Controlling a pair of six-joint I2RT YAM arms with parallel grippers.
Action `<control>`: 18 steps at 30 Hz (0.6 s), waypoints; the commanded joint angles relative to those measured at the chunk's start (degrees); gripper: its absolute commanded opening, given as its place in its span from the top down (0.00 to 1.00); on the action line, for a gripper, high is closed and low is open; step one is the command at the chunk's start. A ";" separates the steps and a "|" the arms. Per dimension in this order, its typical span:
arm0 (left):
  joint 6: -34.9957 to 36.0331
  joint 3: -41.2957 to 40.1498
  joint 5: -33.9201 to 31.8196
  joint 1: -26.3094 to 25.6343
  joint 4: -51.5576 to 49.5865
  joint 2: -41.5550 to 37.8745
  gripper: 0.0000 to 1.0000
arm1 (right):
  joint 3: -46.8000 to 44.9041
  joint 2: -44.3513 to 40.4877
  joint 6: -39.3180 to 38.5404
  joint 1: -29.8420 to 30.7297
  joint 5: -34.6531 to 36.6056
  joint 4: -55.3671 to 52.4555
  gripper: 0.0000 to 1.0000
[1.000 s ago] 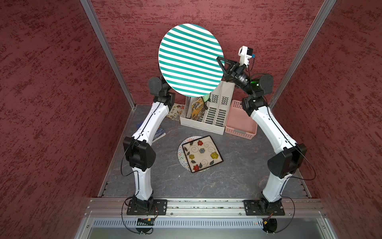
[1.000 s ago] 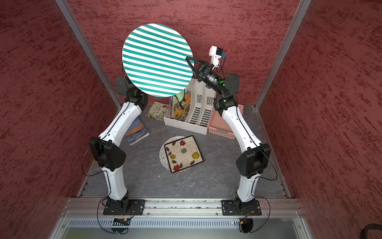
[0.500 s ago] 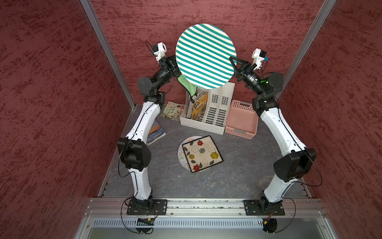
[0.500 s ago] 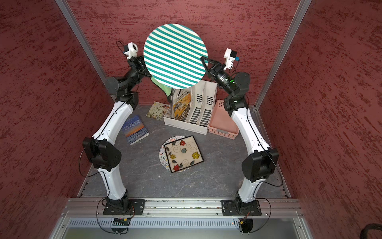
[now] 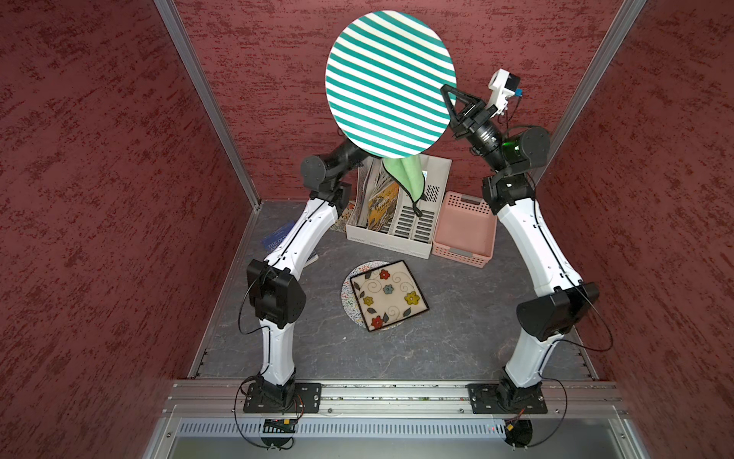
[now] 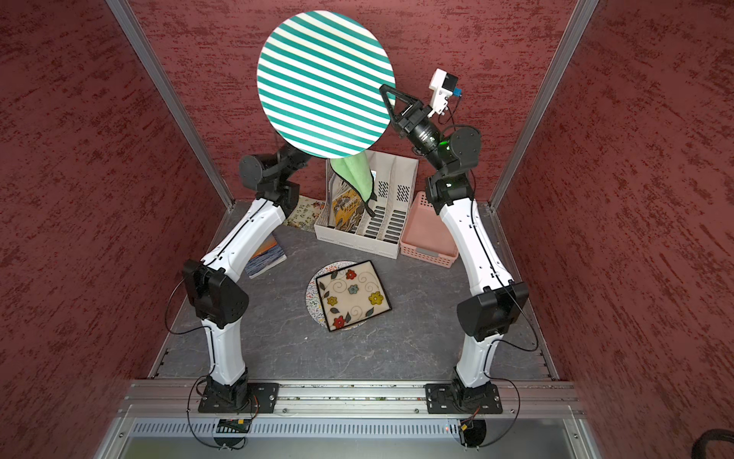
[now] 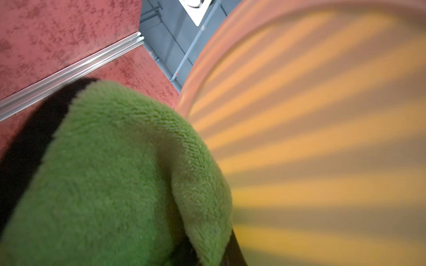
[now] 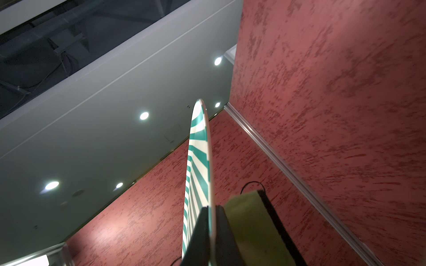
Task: Wipe the wet plate dry
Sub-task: Wipe the plate with towel.
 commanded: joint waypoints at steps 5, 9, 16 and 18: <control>0.08 -16.92 -0.37 8.45 11.51 -15.35 1.00 | -19.22 -11.38 -4.41 -8.25 9.01 -8.49 1.00; 2.71 -23.65 2.21 17.87 5.90 -22.21 1.00 | -28.51 -20.02 -11.84 -8.50 7.56 -17.97 1.00; 65.31 -13.06 0.88 18.77 -80.49 -32.32 1.00 | -46.17 -31.14 -24.90 -5.85 0.40 -31.10 1.00; 75.92 -8.33 -5.94 16.31 -95.02 -31.13 1.00 | -48.64 -32.40 -29.84 -3.63 -1.24 -35.03 1.00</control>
